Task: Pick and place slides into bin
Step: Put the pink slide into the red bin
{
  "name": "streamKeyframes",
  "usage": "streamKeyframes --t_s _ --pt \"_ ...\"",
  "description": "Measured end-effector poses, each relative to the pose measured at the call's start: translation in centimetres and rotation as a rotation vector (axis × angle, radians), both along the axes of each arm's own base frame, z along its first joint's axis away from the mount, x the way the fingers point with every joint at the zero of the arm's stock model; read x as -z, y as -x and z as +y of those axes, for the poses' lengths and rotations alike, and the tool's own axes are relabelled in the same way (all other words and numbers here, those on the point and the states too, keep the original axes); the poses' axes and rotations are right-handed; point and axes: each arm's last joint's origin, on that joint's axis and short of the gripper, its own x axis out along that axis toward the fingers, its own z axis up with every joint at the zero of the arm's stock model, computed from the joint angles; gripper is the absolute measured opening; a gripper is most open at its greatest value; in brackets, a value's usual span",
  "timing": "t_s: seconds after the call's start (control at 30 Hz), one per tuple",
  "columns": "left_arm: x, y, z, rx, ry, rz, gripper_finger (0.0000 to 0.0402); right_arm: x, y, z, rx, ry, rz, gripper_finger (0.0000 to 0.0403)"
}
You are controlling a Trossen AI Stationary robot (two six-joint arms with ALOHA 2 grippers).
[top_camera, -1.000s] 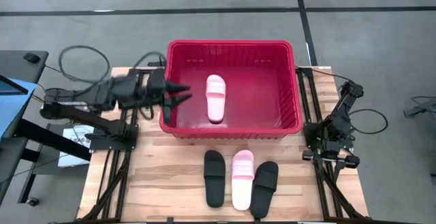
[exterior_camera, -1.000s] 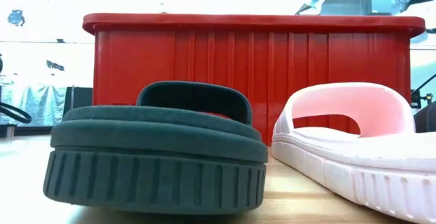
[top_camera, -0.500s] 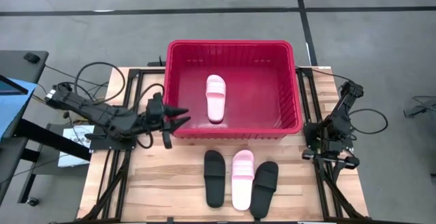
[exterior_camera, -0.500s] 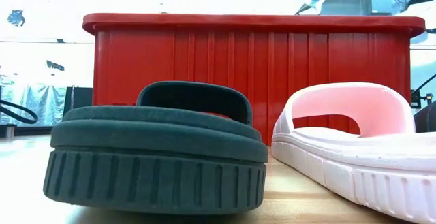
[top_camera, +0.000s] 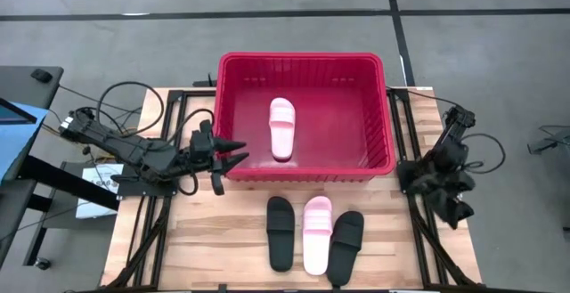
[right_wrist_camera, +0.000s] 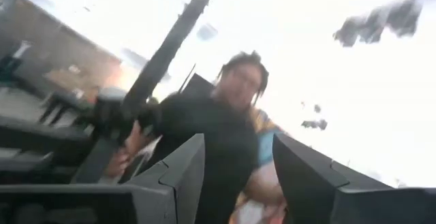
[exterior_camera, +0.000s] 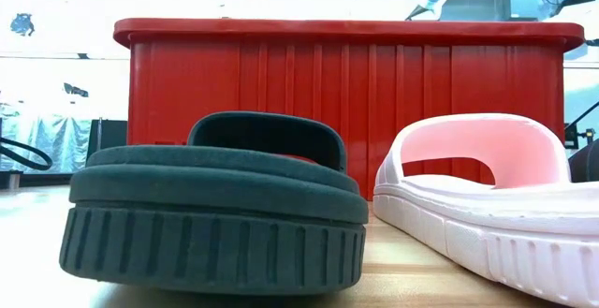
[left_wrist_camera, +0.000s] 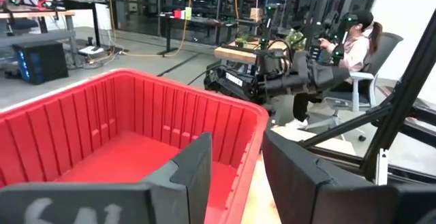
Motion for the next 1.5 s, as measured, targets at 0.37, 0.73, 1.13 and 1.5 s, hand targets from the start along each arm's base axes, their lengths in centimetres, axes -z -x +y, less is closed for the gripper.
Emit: streamKeyframes --t_s 0.37,0.73,1.13,1.5 --pt "-0.2 0.0 0.0 0.014 0.051 -0.036 0.0122 -1.7 0.8 -1.1 -0.053 -0.190 -0.058 0.0166" --pt "-0.5 0.0 0.1 -0.046 0.081 -0.074 0.0122 -4.4 2.1 -2.7 -0.014 -0.371 -0.234 0.0166" --pt "-0.5 0.0 0.2 -0.074 0.111 -0.086 0.0122 -4.9 2.3 -2.9 -0.051 -0.379 -0.230 0.0166" --pt "-0.6 0.1 0.2 -0.093 0.171 -0.112 0.0122 -4.8 1.9 -2.8 0.001 -0.386 -0.155 0.0166"
